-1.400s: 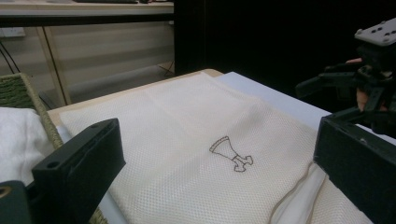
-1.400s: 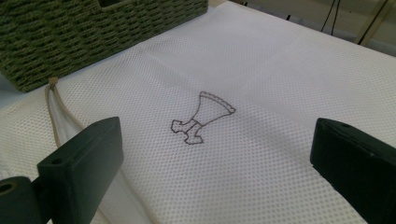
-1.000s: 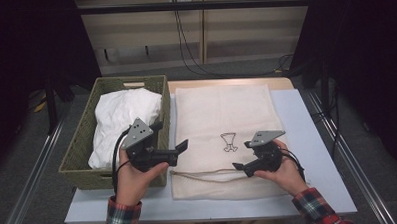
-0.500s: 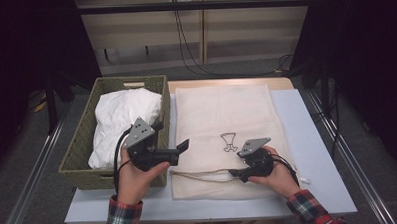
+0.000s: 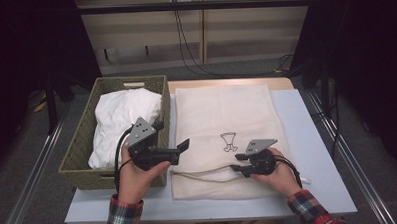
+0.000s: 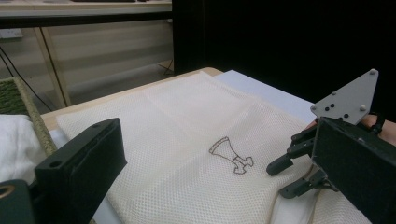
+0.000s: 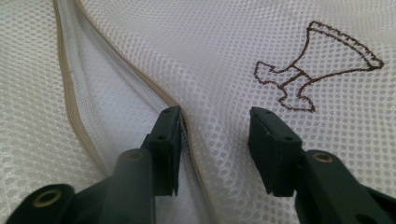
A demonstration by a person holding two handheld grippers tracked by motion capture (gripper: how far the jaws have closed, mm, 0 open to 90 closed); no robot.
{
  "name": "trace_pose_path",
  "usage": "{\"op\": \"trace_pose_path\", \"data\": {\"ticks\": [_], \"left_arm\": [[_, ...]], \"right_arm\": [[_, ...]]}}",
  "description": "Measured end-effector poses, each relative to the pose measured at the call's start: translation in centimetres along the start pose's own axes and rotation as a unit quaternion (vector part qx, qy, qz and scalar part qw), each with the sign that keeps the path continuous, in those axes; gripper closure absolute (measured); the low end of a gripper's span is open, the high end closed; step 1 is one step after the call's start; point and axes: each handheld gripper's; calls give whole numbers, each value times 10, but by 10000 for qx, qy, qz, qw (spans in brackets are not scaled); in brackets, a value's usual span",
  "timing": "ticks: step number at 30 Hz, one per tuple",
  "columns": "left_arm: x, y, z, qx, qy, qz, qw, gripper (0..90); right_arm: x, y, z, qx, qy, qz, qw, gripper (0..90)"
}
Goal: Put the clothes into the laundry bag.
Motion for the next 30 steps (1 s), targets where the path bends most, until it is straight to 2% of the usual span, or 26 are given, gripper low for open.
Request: {"op": "trace_pose_path", "data": {"ticks": [1, 3, 4, 7, 10, 11, 12, 18, 21, 22, 27, 30], "left_arm": [[0, 1, 0, -6, 25, 17, 10000, 24], [1, 1, 0, 3, 51, -5, 10000, 24], [1, 1, 0, 3, 51, -5, 10000, 24], [1, 2, 1, 5, 66, -16, 10000, 24], [1, 2, 1, -10, 83, -69, 9999, 24], [1, 2, 1, -5, 90, -76, 9999, 24], [2, 3, 2, 57, 27, -93, 9999, 24], [2, 4, 2, -25, 114, -60, 9999, 24], [2, 3, 3, 29, 71, -76, 9999, 24], [2, 3, 3, 29, 71, -76, 9999, 24], [2, 5, 2, 31, 79, -132, 9999, 24], [2, 7, 1, -69, 137, -158, 9998, 24]], "right_arm": [[0, 2, -1, -8, -34, -61, 10000, 659], [-1, 3, -1, -8, -55, -142, 9999, 701], [-1, 3, -1, -8, -55, -142, 9999, 701], [-1, 3, 0, -24, -78, -146, 9999, 795], [-2, 4, 1, -21, -79, -204, 9998, 825], [-3, 4, 2, 47, -66, -224, 9997, 846], [-3, 4, 2, 49, -52, -203, 9998, 851], [-5, 2, 3, 19, 4, -166, 9999, 875], [-5, 2, 3, 49, 29, -120, 9999, 885], [-5, 1, 4, -24, 25, -117, 9999, 886], [-7, -1, 4, -90, 82, -64, 9999, 889], [-10, -3, 2, -116, 64, -39, 9999, 890]]}}
Point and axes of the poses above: each handheld gripper's, and its own axes: z roughly forward along the jaws, x roughly out of its underside, y roughly to its left, and after that the axes turned 14 degrees about x, right-handed
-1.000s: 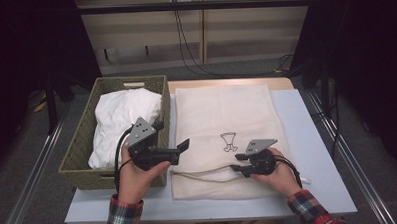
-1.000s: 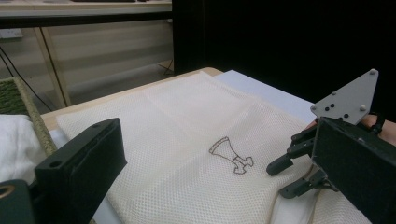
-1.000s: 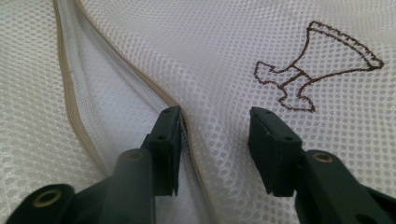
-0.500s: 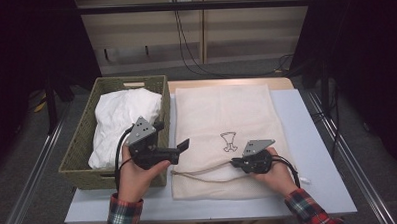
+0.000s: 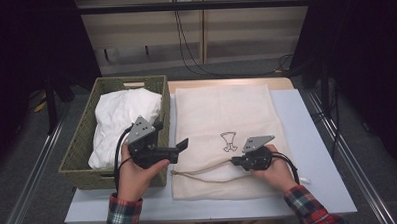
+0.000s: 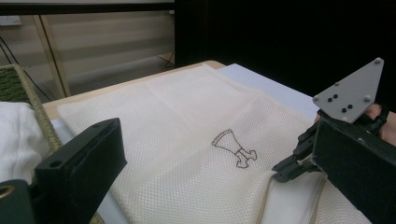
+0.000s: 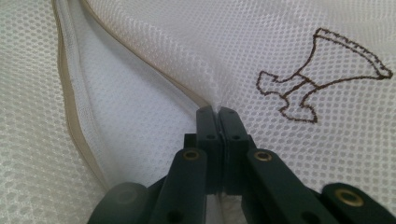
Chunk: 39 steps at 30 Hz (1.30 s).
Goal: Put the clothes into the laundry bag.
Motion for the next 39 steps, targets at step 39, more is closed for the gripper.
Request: {"op": "trace_pose_path", "data": {"ticks": [39], "left_arm": [[-24, 40, -11, -314, 423, -314, 9981, 27]], "right_arm": [[-65, -37, -42, 138, -684, 220, 9973, 890]]}}
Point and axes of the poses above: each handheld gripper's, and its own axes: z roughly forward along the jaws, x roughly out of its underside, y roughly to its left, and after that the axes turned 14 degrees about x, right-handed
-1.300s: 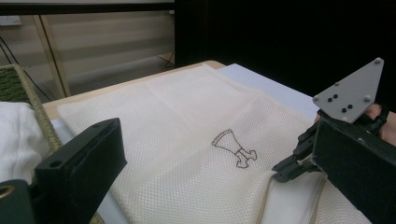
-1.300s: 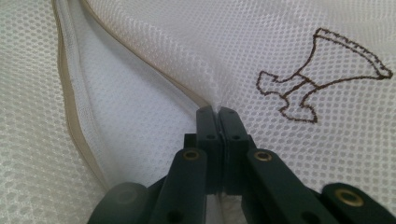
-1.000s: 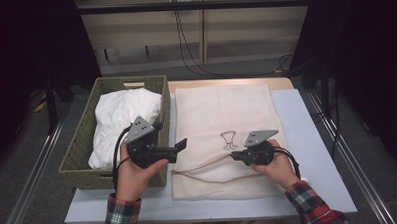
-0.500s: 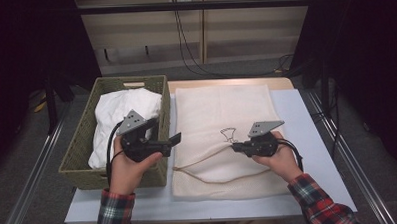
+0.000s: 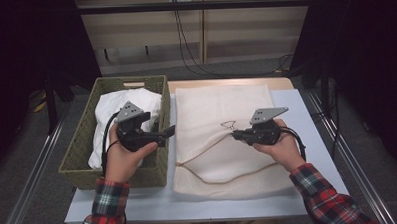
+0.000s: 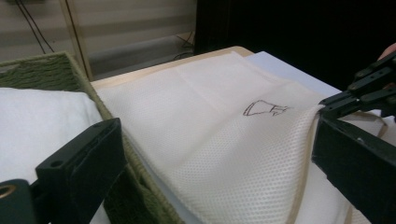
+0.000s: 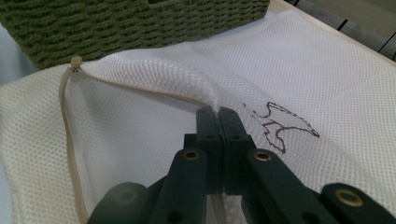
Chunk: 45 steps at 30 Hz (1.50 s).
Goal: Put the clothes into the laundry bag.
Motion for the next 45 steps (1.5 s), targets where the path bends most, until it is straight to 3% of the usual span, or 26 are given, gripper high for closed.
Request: {"op": "trace_pose_path", "data": {"ticks": [3, 8, 19, 25, 29, 38, 39, 43, 45], "left_arm": [[-2, 3, 0, 11, -46, -52, 10000, 27], [-6, 11, -1, -144, 92, -48, 9998, 27], [4, 34, -4, -355, 299, -307, 9984, 27], [6, 44, -7, -532, 428, -322, 9971, 27], [11, 56, -9, -692, 581, -462, 9948, 27], [15, 74, -13, -962, 794, -556, 9906, 26], [16, 78, -14, -1079, 859, -572, 9888, 25], [18, 84, -13, -1201, 944, -609, 9864, 21], [20, 86, -12, -1327, 1079, -557, 9837, 19]], "right_arm": [[-4, -2, -2, 10, -18, -5, 10000, 890], [-10, -4, -4, 51, -68, 4, 10000, 890], [-20, -10, -8, 116, -96, 69, 9999, 891], [-20, -8, -7, 106, -72, 18, 9999, 891], [-19, -8, -6, 109, -42, 27, 9999, 891], [-18, -10, -6, 76, -23, 59, 10000, 891], [-18, -10, -6, 73, -20, 68, 9999, 891], [-17, -9, -5, 59, -31, 53, 10000, 891], [-17, -9, -5, 58, -8, 54, 10000, 891]]}}
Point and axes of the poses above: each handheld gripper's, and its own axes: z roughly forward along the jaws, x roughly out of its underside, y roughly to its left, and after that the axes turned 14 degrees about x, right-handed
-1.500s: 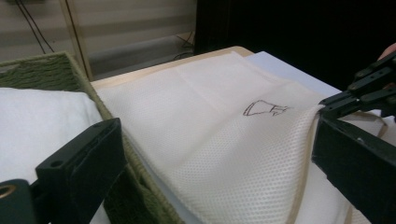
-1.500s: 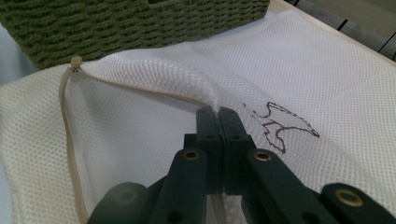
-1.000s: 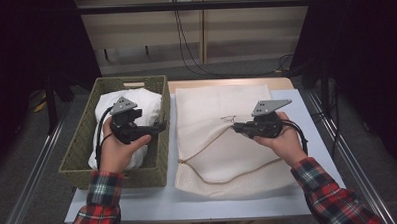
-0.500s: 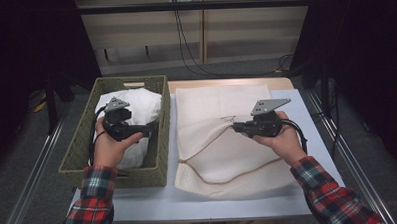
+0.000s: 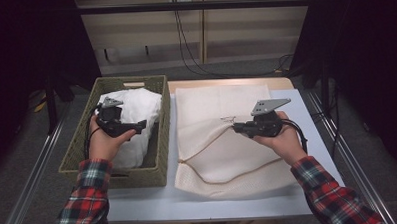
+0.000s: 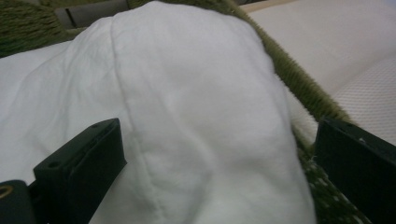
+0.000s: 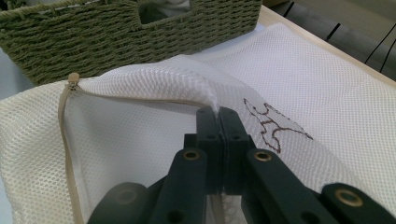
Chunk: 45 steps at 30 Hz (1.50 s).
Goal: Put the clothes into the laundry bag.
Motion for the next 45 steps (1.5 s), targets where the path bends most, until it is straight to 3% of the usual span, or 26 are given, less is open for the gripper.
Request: {"op": "trace_pose_path", "data": {"ticks": [5, 20, 28, 29, 33, 45], "left_arm": [[1, 3, 5, -181, 90, 48, 9998, 11], [10, 15, 19, -261, 251, -171, 9992, 0], [14, 21, 26, -88, 216, -225, 9995, 0], [15, 22, 26, 30, 213, -258, 9994, 0], [15, 21, 28, 134, 249, -281, 9992, 0], [15, 13, 36, 132, 370, -125, 9992, 0]], "right_arm": [[2, 0, 1, -20, 12, 13, 10000, 890], [5, 1, 2, -38, 26, 27, 10000, 890], [6, 1, 3, -66, 31, 40, 10000, 890], [6, 1, 3, -65, 24, 36, 10000, 890], [6, 1, 4, -75, 33, 27, 10000, 890], [6, 3, 8, -89, 55, 7, 9999, 890]]}}
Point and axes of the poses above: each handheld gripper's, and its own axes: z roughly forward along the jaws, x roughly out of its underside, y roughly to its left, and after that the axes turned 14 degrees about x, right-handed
